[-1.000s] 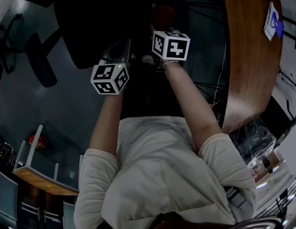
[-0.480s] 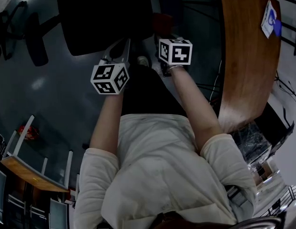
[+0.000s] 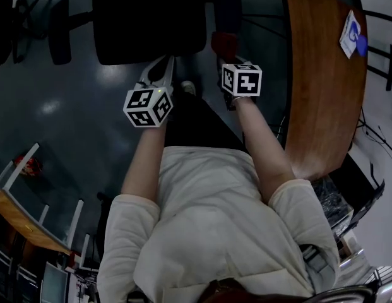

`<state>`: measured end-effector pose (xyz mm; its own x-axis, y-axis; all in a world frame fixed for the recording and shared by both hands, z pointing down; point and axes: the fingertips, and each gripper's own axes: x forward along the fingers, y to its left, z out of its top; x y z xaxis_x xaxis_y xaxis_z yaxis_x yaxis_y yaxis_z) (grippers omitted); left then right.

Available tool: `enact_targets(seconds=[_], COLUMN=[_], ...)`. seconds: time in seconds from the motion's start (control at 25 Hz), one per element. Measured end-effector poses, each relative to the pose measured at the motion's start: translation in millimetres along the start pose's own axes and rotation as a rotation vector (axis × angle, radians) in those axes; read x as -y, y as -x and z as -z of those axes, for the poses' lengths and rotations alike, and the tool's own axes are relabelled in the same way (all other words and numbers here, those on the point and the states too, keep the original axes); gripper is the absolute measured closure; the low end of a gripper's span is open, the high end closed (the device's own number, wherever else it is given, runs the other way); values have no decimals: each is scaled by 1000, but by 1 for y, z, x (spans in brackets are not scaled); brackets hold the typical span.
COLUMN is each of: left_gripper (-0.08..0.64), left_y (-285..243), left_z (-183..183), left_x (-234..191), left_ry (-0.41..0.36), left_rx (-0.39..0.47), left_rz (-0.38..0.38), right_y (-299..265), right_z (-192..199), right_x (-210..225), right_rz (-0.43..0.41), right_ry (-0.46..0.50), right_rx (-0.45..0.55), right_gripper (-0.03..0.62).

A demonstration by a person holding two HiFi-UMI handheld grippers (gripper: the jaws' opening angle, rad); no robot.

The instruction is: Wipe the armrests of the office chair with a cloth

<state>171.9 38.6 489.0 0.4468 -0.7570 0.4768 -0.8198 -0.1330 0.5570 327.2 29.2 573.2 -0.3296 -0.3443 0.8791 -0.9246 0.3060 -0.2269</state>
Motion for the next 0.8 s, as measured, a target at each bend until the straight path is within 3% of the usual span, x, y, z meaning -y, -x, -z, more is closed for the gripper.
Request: enact_targets(seconds=[0.24, 0.48, 0.68, 0.8], left_gripper=[543, 543, 543, 543], left_y=[58, 152, 214, 241], left_z=[-55, -117, -164, -183], left_x=[-6, -46, -91, -121], left_ry=[-9, -8, -70, -110], left_rx=[163, 312, 419, 443], left_rz=[-91, -210, -257, -240], right_y=[45, 91, 104, 101], right_z=[-55, -108, -141, -152], right_x=[-56, -130, -196, -232], right_rz=[-70, -146, -161, -158], right_ry=[243, 320, 404, 401], right_rx=[204, 341, 418, 433], right_gripper=[545, 545, 545, 545])
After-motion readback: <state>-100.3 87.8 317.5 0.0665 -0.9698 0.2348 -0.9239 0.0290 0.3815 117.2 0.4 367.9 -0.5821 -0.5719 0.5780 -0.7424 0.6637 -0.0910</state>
